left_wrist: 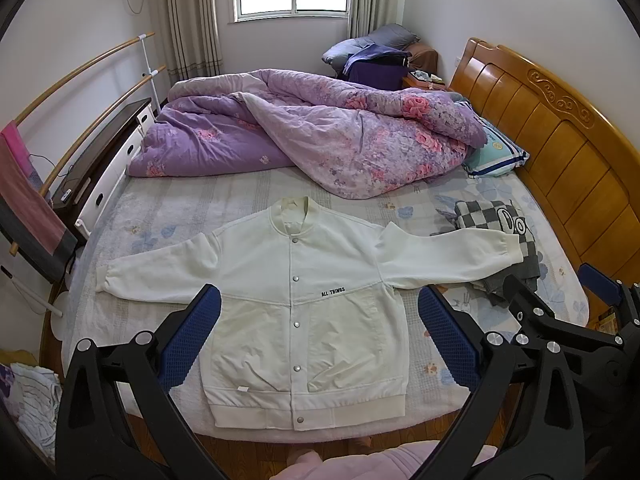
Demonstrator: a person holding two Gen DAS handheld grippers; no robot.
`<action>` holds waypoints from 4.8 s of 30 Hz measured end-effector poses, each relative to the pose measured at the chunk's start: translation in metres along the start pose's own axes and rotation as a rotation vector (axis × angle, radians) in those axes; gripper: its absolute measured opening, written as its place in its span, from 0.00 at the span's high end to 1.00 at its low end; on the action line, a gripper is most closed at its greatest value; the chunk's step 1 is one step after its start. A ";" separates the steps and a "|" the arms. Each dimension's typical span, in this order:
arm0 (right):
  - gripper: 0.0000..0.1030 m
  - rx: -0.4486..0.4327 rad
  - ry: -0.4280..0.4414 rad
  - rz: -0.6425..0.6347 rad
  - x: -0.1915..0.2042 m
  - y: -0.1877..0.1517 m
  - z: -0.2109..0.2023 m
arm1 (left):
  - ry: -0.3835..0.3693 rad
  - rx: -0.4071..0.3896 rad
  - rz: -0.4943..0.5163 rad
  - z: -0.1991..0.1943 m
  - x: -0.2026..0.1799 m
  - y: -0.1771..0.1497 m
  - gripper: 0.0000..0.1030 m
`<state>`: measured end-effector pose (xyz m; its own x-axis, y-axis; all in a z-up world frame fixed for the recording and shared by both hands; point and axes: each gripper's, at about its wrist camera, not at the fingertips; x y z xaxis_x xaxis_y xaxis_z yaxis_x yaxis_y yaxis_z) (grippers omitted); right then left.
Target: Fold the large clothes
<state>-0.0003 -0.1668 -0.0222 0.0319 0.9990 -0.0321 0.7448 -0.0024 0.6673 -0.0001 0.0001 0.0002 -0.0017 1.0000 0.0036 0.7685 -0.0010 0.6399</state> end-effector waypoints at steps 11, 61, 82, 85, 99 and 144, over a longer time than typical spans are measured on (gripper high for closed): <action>0.07 0.007 0.001 0.007 -0.004 -0.005 0.006 | -0.006 0.002 0.012 -0.001 0.002 0.000 0.05; 0.07 0.051 0.032 0.019 -0.010 -0.003 0.025 | -0.010 0.031 0.005 0.020 -0.009 -0.004 0.05; 0.07 0.121 0.195 -0.118 -0.001 -0.003 0.030 | 0.068 0.118 -0.182 0.008 0.000 -0.037 0.05; 0.07 0.152 0.274 -0.184 0.013 -0.011 0.035 | 0.122 0.146 -0.235 0.002 0.008 -0.053 0.05; 0.07 0.216 0.392 -0.372 0.114 -0.017 0.050 | 0.211 0.225 -0.445 -0.001 0.117 -0.091 0.05; 0.16 0.661 0.162 -0.248 0.453 -0.048 0.356 | 0.200 0.290 -1.160 0.407 0.744 -0.216 0.06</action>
<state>0.2154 0.2697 -0.3338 -0.2513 0.9677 0.0206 0.9663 0.2496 0.0638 0.0933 0.7456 -0.4478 -0.8636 0.3874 -0.3228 0.3593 0.9219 0.1452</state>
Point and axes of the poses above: each gripper's, at about its wrist camera, not at the fingertips, and z roughly the way its jaws point, x to its left, y to its top, and after that the axes turned 2 degrees about z, right-handed
